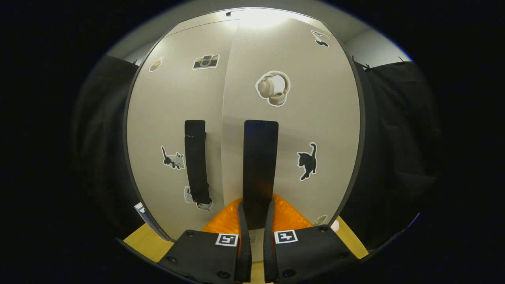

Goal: Open the right door of the double-door shoe cabinet with the right hand, and open the left door with the left hand.

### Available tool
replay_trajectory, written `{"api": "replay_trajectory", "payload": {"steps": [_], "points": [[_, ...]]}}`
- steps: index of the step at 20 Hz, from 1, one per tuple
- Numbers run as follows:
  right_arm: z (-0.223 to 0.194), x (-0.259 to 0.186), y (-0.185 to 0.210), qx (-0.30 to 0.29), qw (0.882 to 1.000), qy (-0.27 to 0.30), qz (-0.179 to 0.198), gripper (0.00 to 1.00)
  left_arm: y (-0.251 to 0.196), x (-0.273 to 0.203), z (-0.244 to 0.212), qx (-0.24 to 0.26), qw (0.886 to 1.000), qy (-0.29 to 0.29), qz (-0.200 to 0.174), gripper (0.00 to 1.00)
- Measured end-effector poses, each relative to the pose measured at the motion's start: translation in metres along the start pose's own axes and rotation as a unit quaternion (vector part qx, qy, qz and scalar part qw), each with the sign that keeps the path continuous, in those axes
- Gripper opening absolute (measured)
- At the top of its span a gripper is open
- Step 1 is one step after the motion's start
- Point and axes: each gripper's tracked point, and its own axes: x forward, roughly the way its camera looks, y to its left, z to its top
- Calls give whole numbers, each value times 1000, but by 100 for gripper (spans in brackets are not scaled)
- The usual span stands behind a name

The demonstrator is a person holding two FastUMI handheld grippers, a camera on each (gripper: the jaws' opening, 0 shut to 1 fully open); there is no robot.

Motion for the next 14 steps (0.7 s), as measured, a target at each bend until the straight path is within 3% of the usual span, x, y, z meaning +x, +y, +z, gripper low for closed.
{"api": "replay_trajectory", "payload": {"steps": [14], "points": [[-4, -34, -19, 8, 1000, -1, 17, 20, 5, -52, 15, 1, 1000, -17, 12, 95]]}}
